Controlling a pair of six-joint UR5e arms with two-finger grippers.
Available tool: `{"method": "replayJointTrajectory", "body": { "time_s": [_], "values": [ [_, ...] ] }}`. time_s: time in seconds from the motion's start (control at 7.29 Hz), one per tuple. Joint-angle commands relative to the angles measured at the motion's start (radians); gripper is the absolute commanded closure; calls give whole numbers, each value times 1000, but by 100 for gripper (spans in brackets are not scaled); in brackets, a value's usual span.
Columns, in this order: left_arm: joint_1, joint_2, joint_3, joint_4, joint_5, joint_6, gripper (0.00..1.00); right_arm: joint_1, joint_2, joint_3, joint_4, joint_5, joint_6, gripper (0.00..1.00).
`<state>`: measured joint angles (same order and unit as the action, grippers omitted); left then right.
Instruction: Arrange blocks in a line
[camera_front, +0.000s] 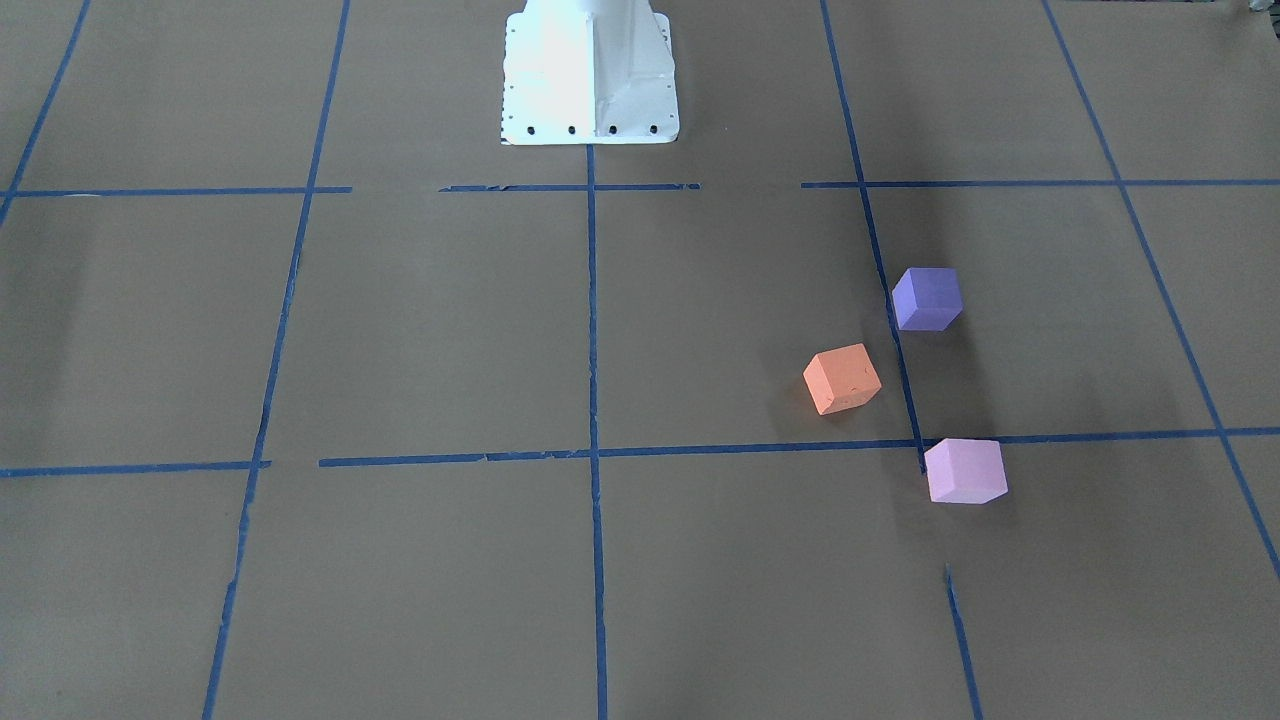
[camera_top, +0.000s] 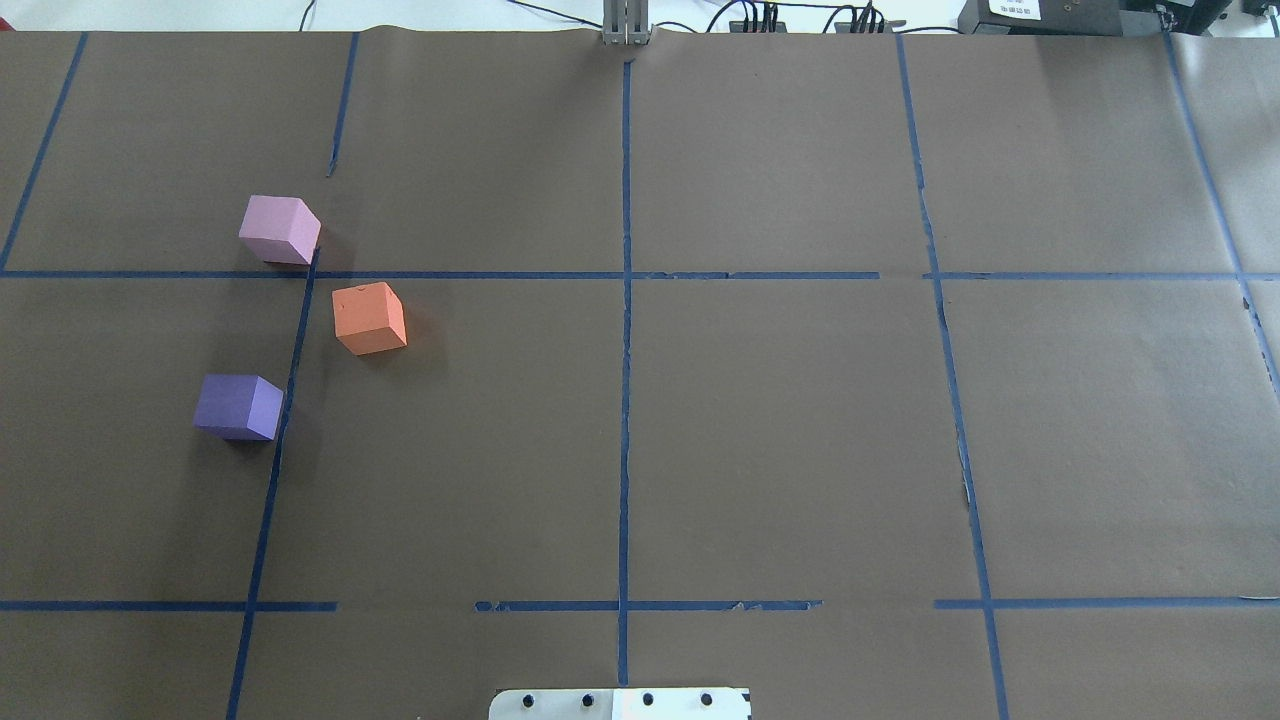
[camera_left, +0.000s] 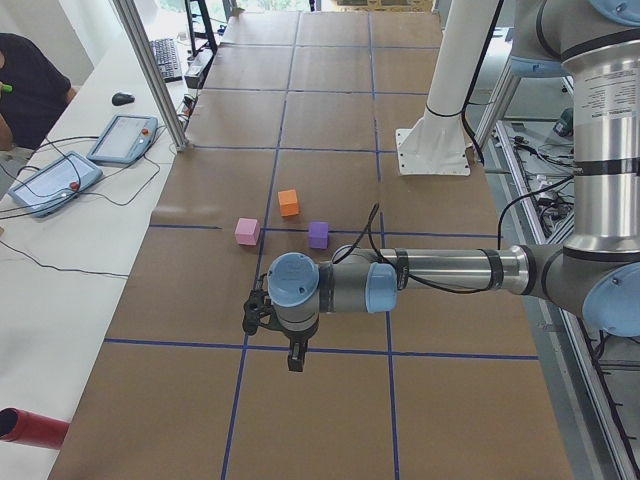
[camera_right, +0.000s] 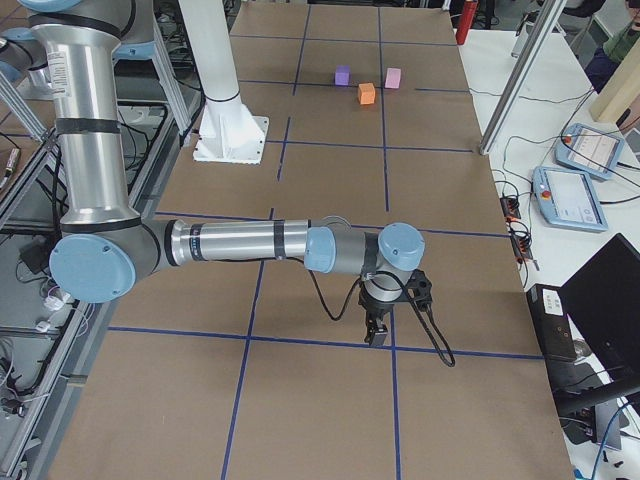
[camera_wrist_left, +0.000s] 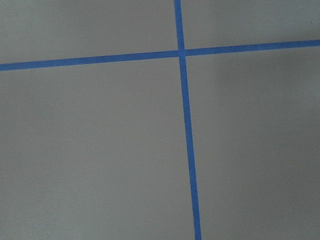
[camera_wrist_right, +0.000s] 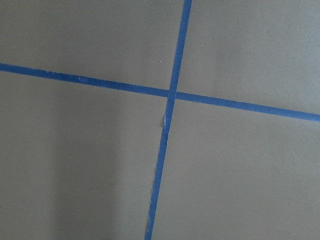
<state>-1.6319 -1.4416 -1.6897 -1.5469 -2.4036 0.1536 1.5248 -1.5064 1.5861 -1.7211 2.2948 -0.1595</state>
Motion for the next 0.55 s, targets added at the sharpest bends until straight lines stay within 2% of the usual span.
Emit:
{"method": "replayJointTrajectory", "body": {
  "time_s": [0.0,0.41],
  "values": [
    [-5,0,4,2,-3,-9,0,0,0,0,0,0,0,0],
    [-3,-7,12,-4,-9,-16,0,0,0,0,0,0,0,0]
  ]
}}
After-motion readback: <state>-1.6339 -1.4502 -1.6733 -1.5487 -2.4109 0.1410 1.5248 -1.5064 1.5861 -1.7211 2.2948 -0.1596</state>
